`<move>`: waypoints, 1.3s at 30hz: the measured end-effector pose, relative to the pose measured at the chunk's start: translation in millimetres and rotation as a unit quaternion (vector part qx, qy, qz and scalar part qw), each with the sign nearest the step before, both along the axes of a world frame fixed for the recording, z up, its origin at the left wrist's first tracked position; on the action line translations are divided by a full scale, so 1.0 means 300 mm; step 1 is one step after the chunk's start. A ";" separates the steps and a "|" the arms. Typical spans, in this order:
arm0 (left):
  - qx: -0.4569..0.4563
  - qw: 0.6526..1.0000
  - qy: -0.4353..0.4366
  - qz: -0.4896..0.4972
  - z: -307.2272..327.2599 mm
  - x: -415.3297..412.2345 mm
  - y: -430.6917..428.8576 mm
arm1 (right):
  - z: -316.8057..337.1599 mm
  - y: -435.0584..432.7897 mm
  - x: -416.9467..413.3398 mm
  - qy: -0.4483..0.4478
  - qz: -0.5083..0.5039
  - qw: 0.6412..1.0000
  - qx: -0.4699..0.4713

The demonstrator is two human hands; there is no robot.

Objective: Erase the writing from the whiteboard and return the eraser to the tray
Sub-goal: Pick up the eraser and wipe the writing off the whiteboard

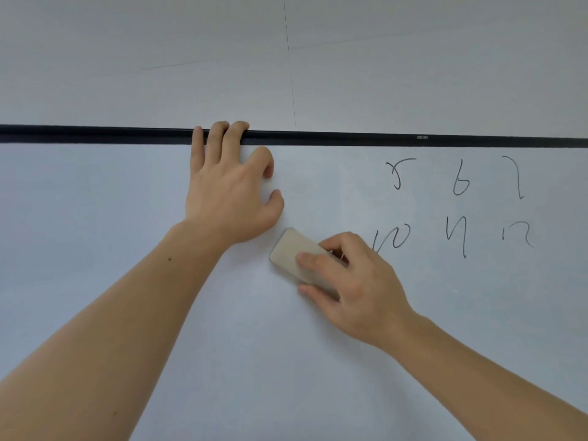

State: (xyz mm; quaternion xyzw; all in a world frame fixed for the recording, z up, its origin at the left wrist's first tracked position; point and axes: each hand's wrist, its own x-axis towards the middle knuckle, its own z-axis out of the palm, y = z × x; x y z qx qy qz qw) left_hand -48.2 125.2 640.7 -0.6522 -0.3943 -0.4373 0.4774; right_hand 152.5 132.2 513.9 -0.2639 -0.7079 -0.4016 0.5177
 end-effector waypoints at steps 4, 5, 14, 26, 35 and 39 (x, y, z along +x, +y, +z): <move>0.001 1.000 -0.001 -0.002 -0.004 -0.006 0.000 | 0.037 0.004 0.062 0.033 -0.015 0.999 0.003; -0.001 1.000 -0.003 -0.003 -0.007 -0.009 -0.001 | 0.055 0.005 0.081 0.069 -0.019 0.997 0.002; -0.017 1.000 -0.002 0.013 -0.009 -0.014 -0.019 | -0.064 0.007 0.050 -0.076 0.005 0.997 0.025; 0.007 1.000 0.017 0.007 0.006 -0.037 -0.018 | 0.128 0.062 0.190 0.177 -0.048 0.983 0.028; 0.018 0.999 0.040 -0.028 0.025 0.007 0.022 | 0.040 0.029 0.105 0.003 -0.046 0.997 0.058; 0.000 0.998 0.055 -0.036 0.038 0.054 0.035 | 0.072 0.040 0.174 0.036 -0.082 0.995 0.052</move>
